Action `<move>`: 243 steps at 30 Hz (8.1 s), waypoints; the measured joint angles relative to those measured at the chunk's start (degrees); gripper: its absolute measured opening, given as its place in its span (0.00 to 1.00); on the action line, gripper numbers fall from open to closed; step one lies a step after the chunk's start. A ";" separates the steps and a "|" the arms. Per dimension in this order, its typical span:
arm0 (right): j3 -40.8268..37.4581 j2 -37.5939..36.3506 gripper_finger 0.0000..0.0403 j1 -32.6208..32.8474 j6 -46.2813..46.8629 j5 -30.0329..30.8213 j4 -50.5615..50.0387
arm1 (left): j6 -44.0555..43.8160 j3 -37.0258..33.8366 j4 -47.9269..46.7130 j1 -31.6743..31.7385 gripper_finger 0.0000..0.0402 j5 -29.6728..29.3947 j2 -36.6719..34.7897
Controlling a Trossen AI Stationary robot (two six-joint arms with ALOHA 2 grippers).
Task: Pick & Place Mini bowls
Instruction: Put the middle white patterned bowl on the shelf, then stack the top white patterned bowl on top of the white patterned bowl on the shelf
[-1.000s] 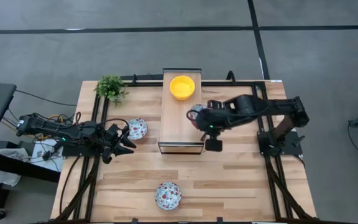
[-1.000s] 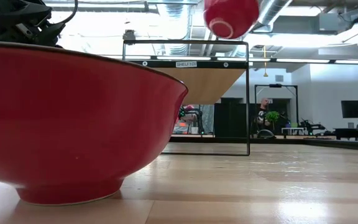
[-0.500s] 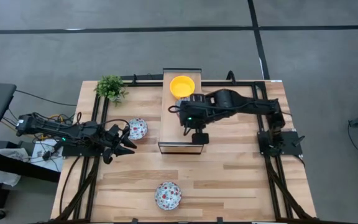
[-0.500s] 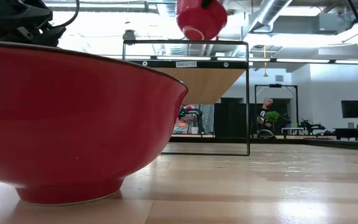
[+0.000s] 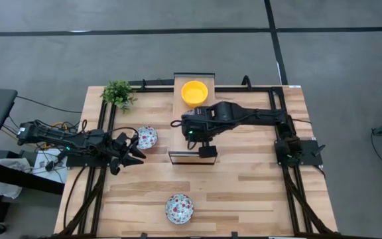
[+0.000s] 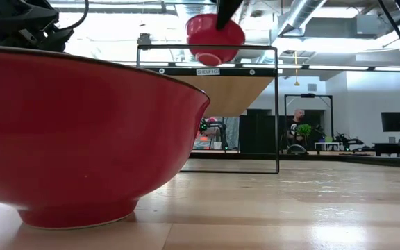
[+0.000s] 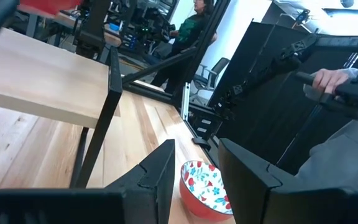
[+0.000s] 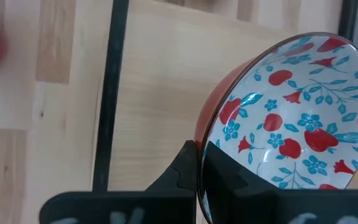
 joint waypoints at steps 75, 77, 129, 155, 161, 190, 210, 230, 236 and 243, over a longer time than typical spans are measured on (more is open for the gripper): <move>-6.08 2.52 0.04 0.85 2.82 0.52 4.29 | 0.19 0.00 0.15 0.00 0.30 0.00 0.00; -6.08 2.52 0.06 0.85 2.84 -0.10 4.50 | 0.17 0.00 0.15 -0.01 0.30 0.00 0.01; -23.91 -26.45 0.01 2.01 11.09 -1.67 13.52 | 0.17 0.64 8.02 -0.01 0.30 0.02 0.15; -88.54 -73.21 0.00 2.01 20.91 -4.54 66.80 | 0.59 43.22 -57.44 0.00 0.30 -0.59 24.05; -97.13 -81.50 0.00 2.01 20.88 -5.16 74.43 | 0.17 48.42 -64.29 0.00 0.30 -0.86 28.70; -128.90 -118.39 0.00 2.00 21.56 -9.97 99.10 | 6.14 50.14 -75.81 12.69 0.30 3.96 41.89; -128.80 -117.56 0.00 1.88 31.39 3.02 86.03 | 24.85 50.12 -77.97 18.51 0.30 3.46 52.78; -128.80 -117.56 0.00 1.88 31.41 3.04 86.00 | 31.82 43.96 -77.28 17.97 0.30 -4.92 52.47; -128.80 -117.56 0.00 1.88 31.43 3.04 86.01 | 31.56 44.09 -76.54 17.90 0.30 -5.19 52.47; -128.79 -117.56 0.00 1.88 31.41 3.04 86.00 | 30.95 44.04 -76.28 17.98 0.30 -8.00 52.47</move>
